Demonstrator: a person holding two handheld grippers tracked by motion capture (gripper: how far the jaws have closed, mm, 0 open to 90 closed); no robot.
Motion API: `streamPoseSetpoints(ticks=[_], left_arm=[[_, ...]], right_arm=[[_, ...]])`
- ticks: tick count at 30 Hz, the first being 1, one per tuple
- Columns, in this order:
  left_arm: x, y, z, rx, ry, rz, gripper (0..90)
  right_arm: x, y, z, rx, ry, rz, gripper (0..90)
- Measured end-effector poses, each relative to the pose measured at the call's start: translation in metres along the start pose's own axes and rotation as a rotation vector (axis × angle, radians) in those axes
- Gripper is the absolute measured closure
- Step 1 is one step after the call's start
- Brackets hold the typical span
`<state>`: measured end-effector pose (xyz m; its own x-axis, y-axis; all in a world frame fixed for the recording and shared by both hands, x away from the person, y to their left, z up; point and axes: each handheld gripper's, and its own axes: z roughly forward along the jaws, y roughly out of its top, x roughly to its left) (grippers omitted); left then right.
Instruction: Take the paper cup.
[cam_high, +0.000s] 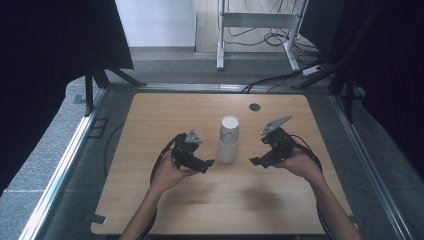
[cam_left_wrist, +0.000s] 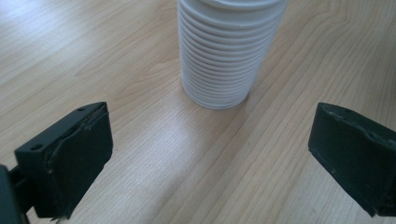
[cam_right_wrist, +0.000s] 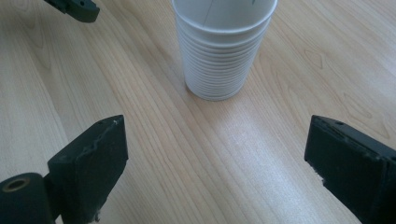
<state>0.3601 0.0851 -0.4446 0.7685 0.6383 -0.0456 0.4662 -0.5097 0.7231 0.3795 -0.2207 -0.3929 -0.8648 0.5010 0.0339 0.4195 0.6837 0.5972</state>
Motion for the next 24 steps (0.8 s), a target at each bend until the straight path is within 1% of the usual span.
streamPoseSetpoints(ticks=[2, 7, 9, 11, 17, 18, 22, 24], left_arm=[[0.000, 0.002, 0.001, -0.009, -0.009, 0.002, 0.0], [0.000, 0.007, 0.004, -0.029, -0.010, 0.011, 1.9], [0.000, 0.009, 0.006, -0.027, -0.013, 0.020, 2.1], [-0.001, 0.011, 0.008, -0.023, -0.007, 0.032, 3.2], [-0.003, 0.015, 0.012, -0.021, 0.004, 0.057, 5.0], [-0.003, 0.016, 0.013, -0.021, 0.007, 0.061, 5.1], [-0.002, 0.018, 0.017, -0.023, 0.012, 0.068, 5.4], [-0.002, 0.019, 0.019, -0.024, 0.007, 0.070, 5.6]], right_arm=[[-0.001, 0.003, 0.000, 0.004, 0.000, 0.000, 6.0], [-0.001, 0.013, -0.002, 0.019, 0.000, -0.018, 6.2], [-0.002, 0.015, -0.003, 0.022, 0.000, -0.022, 6.3], [-0.002, 0.020, -0.003, 0.039, -0.005, -0.029, 6.8], [-0.004, 0.027, -0.002, 0.053, -0.005, -0.040, 8.0], [-0.005, 0.030, -0.002, 0.060, -0.003, -0.041, 8.8], [-0.006, 0.035, -0.002, 0.069, -0.001, -0.044, 9.7], [-0.006, 0.038, -0.002, 0.077, 0.001, -0.043, 10.1]])
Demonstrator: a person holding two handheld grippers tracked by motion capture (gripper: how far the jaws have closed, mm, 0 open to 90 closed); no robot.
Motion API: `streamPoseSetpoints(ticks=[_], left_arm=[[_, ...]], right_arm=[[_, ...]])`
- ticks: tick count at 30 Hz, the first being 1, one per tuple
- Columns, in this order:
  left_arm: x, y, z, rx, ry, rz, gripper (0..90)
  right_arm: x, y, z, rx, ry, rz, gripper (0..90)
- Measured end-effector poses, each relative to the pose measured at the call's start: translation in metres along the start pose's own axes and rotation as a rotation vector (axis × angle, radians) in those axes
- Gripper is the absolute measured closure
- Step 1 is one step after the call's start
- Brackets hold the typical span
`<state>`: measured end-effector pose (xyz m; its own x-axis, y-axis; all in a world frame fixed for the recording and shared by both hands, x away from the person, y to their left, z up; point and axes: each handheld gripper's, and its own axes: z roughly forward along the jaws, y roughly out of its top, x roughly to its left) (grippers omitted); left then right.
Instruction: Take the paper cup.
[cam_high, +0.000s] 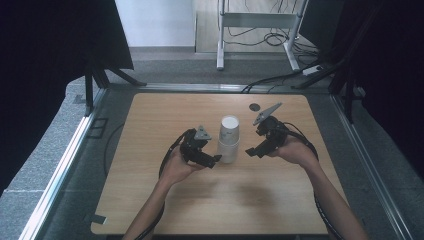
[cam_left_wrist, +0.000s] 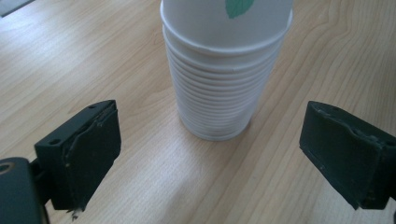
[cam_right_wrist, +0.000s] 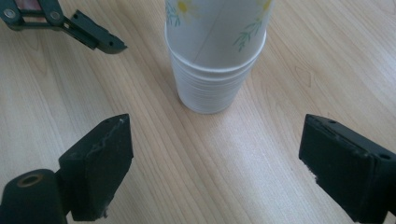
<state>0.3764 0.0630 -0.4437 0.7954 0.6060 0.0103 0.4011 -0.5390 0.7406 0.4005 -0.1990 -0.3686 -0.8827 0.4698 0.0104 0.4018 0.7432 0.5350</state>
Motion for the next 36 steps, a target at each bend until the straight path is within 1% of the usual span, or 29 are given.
streamPoseSetpoints(ticks=[3, 5, 7, 14, 18, 21, 22, 30, 32, 36], left_arm=[[-0.001, 0.002, 0.003, -0.004, -0.006, 0.003, 5.6], [-0.002, 0.003, 0.005, 0.002, 0.001, 0.018, 5.6], [-0.002, 0.005, 0.007, 0.000, 0.004, 0.024, 5.6], [-0.002, 0.009, 0.010, -0.009, 0.006, 0.029, 6.1], [-0.002, 0.012, 0.013, -0.017, 0.006, 0.033, 6.4], [-0.002, 0.013, 0.014, -0.027, -0.002, 0.031, 7.5], [-0.002, 0.013, 0.015, -0.030, -0.003, 0.033, 7.6], [-0.003, 0.016, 0.019, -0.048, -0.006, 0.033, 9.7], [-0.003, 0.017, 0.020, -0.051, -0.009, 0.029, 9.8], [-0.002, 0.017, 0.021, -0.056, -0.008, 0.030, 11.3]], right_arm=[[-0.001, 0.005, 0.000, 0.009, -0.001, -0.008, 10.6], [-0.001, 0.008, 0.001, 0.017, -0.001, -0.005, 10.6], [-0.002, 0.013, 0.001, 0.031, 0.002, -0.004, 10.9], [-0.003, 0.023, 0.002, 0.060, -0.003, -0.007, 11.0], [-0.004, 0.031, 0.003, 0.075, -0.003, -0.023, 10.9], [-0.003, 0.037, 0.004, 0.086, -0.001, -0.034, 10.9], [-0.003, 0.041, 0.005, 0.092, 0.001, -0.045, 10.9], [-0.003, 0.055, 0.005, 0.101, -0.007, -0.049, 12.1], [-0.003, 0.059, 0.005, 0.093, 0.000, -0.050, 12.7], [-0.004, 0.066, 0.006, 0.097, 0.002, -0.055, 13.1]])
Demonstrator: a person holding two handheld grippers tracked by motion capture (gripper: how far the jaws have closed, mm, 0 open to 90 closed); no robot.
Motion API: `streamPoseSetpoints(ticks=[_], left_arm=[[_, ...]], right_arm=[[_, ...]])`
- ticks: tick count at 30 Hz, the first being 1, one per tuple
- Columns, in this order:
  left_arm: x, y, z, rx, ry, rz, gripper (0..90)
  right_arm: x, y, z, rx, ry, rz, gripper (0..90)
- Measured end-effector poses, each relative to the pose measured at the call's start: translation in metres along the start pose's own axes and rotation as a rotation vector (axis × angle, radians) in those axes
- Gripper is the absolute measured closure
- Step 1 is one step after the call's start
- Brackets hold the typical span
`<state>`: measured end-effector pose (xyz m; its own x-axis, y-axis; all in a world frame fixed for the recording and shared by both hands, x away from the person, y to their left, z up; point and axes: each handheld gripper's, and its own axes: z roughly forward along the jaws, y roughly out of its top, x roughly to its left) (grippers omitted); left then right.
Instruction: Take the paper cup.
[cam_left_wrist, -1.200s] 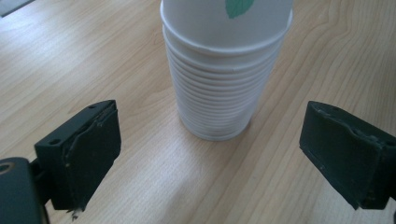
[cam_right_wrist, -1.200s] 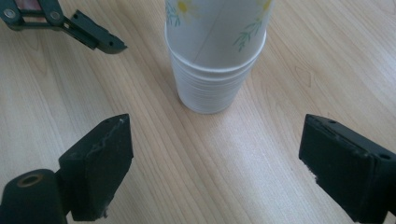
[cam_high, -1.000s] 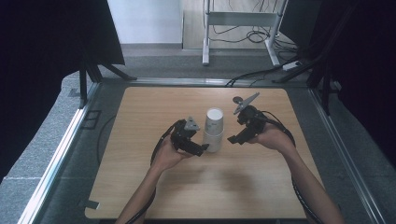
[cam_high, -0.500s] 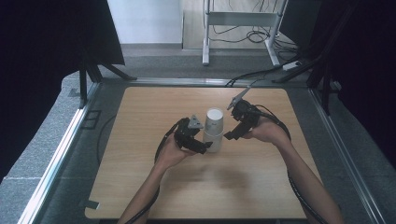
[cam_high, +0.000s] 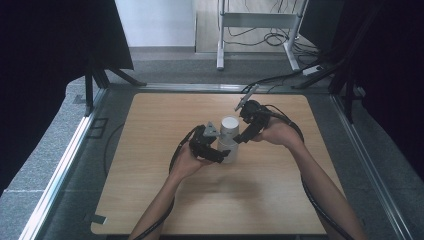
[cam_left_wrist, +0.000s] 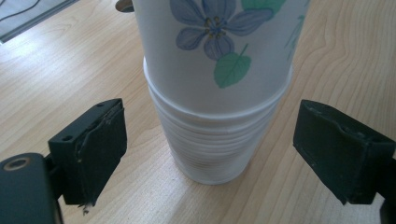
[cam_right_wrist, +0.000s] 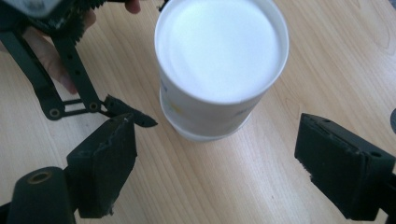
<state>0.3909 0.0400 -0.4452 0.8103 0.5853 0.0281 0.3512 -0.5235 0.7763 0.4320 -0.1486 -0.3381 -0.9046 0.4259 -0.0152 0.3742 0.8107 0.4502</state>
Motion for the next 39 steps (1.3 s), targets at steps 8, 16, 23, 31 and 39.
streamPoseSetpoints(ticks=[8, 16, 23, 31, 39], left_arm=[[0.001, 0.000, 0.003, -0.016, -0.008, -0.011, 13.2], [0.000, 0.002, 0.005, -0.016, -0.007, 0.001, 14.5], [-0.001, 0.002, 0.008, -0.013, -0.003, 0.003, 16.6], [-0.002, 0.003, 0.008, -0.027, -0.005, 0.004, 21.6], [-0.003, 0.003, 0.008, -0.028, -0.002, 0.014, 23.2]], right_arm=[[-0.002, 0.013, 0.005, -0.007, 0.003, -0.011, 13.8], [-0.002, 0.022, 0.010, 0.001, 0.007, -0.011, 16.0], [-0.002, 0.028, 0.012, -0.002, -0.008, -0.021, 18.4], [-0.001, 0.033, 0.015, 0.011, -0.005, -0.037, 24.1], [0.001, 0.036, 0.017, 0.028, 0.005, -0.049, 31.5]])
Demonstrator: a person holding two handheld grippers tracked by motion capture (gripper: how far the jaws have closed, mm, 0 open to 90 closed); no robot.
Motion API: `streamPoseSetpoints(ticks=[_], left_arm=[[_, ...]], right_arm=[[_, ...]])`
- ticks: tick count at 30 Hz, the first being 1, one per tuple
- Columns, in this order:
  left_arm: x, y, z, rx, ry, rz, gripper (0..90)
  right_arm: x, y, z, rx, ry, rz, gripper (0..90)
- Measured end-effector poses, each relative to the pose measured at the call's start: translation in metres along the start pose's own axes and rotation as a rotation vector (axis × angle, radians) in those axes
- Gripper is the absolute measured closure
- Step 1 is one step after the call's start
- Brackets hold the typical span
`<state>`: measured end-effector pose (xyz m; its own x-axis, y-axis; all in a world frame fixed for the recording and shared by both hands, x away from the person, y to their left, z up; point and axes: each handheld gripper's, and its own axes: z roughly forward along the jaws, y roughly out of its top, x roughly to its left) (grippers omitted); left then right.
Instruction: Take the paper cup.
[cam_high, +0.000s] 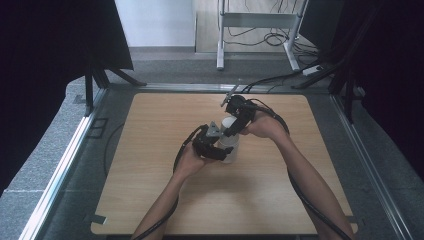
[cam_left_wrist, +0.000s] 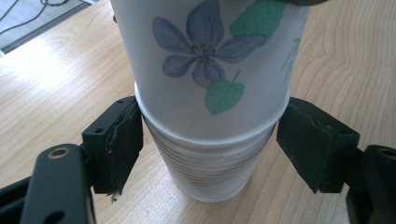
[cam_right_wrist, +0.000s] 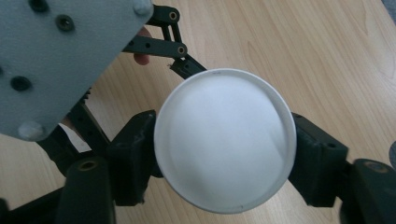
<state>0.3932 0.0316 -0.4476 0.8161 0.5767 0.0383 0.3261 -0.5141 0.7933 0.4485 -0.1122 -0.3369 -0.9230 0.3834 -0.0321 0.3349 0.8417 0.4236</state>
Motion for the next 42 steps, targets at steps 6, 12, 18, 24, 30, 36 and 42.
streamPoseSetpoints(ticks=[6, 12, 18, 24, 30, 36, 42], left_arm=[[0.000, 0.000, 0.000, -0.001, 0.001, 0.003, 23.4], [-0.001, 0.000, 0.000, -0.001, 0.002, 0.007, 23.5], [-0.001, 0.000, 0.000, -0.002, 0.007, 0.012, 23.4], [-0.001, -0.001, 0.001, -0.008, 0.009, 0.019, 23.2], [-0.001, -0.001, 0.000, -0.009, 0.013, 0.024, 23.0], [-0.001, -0.002, 0.000, -0.012, 0.015, 0.024, 22.4], [-0.001, -0.003, 0.001, -0.005, 0.018, 0.023, 22.4]], right_arm=[[0.000, 0.001, -0.001, 0.019, -0.002, 0.007, 32.8], [0.001, 0.003, -0.001, 0.031, -0.002, 0.017, 33.3], [0.001, 0.005, -0.007, 0.027, -0.004, 0.010, 33.7], [0.003, 0.006, -0.015, 0.018, -0.006, 0.004, 33.8], [0.003, 0.008, -0.021, 0.006, -0.006, 0.001, 34.0], [0.005, 0.010, -0.028, -0.005, -0.007, -0.011, 34.1], [0.005, 0.012, -0.037, -0.018, -0.011, -0.013, 34.2]])
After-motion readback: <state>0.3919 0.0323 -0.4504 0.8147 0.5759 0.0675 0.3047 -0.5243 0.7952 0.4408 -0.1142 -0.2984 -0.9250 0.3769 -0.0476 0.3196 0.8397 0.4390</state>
